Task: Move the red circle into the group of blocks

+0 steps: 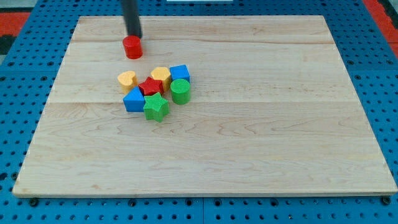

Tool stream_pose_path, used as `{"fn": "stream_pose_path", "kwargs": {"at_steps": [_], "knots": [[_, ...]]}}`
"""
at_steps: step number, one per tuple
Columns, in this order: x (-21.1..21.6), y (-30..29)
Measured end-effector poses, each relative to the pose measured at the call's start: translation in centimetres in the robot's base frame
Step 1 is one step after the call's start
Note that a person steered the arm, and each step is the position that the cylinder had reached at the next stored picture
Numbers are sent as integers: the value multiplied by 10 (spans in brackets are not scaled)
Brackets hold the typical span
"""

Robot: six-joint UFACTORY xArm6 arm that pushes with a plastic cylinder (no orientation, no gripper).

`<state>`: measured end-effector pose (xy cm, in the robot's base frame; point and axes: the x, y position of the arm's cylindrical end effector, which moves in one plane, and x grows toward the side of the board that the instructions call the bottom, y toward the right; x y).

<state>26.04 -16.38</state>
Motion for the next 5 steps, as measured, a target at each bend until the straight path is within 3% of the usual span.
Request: {"fn": "stream_pose_path", "kwargs": {"at_steps": [2, 3, 4, 5], "knots": [[36, -13], [-8, -24], [27, 30], [64, 34]]}}
